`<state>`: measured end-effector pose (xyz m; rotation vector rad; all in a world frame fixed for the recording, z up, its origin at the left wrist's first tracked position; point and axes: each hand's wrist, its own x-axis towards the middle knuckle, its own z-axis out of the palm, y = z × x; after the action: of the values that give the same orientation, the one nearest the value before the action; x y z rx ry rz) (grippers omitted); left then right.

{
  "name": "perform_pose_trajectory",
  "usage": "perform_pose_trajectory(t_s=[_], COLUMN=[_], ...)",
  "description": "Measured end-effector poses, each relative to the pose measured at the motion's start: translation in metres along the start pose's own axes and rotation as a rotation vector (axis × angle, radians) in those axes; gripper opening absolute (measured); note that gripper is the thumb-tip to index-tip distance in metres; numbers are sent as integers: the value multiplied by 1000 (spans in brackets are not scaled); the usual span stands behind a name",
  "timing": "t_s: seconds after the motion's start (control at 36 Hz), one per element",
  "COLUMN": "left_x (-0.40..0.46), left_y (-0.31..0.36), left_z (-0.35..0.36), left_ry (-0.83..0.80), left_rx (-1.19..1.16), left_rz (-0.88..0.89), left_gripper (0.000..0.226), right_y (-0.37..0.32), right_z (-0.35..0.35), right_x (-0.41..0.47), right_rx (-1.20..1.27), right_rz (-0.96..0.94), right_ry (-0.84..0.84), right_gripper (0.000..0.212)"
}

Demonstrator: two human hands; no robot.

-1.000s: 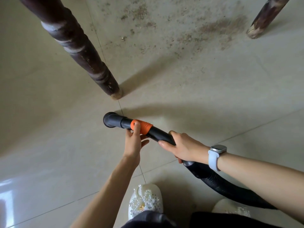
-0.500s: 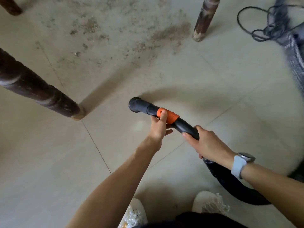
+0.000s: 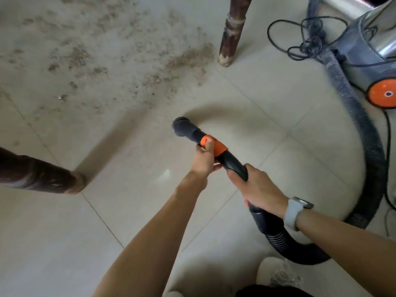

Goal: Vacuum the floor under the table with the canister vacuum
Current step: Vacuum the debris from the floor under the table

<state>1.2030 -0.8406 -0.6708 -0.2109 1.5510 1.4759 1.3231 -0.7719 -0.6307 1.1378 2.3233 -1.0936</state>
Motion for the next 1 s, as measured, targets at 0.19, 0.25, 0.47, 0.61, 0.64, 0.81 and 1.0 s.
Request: perform_pose_trajectory(t_s=[0.19,0.25,0.47,0.61,0.64,0.81,1.0], left_x=[-40,-46,-62,-62,-60,-39,-17], left_y=[-17,-18,-23,-15,-11,0,13], left_z=[-92,-109,-143,-130,-122,-55,43], left_ry=[211,257,411,446,439,391,198], left_rx=[-216,-266,-398,-410,-421,-414,-457], left_rz=[12,7,34,19,11,-80,-296], left_gripper=[39,42,44,39,38,39,31], right_y=[-52,-64,-94,-90,-88,-50,22], right_z=[44,52,66,57,50,-10,-93], right_x=[-8,-7,2,7,10,31,44], right_rx=[-228,-302,-373,-360,-360,-332,-246], right_rz=[-199,-255,-436,-449,-447,-361,-158], right_ry=[-180,-188,-323,-321,-321,-347,-370], right_gripper=[45,45,43,46,46,44,43])
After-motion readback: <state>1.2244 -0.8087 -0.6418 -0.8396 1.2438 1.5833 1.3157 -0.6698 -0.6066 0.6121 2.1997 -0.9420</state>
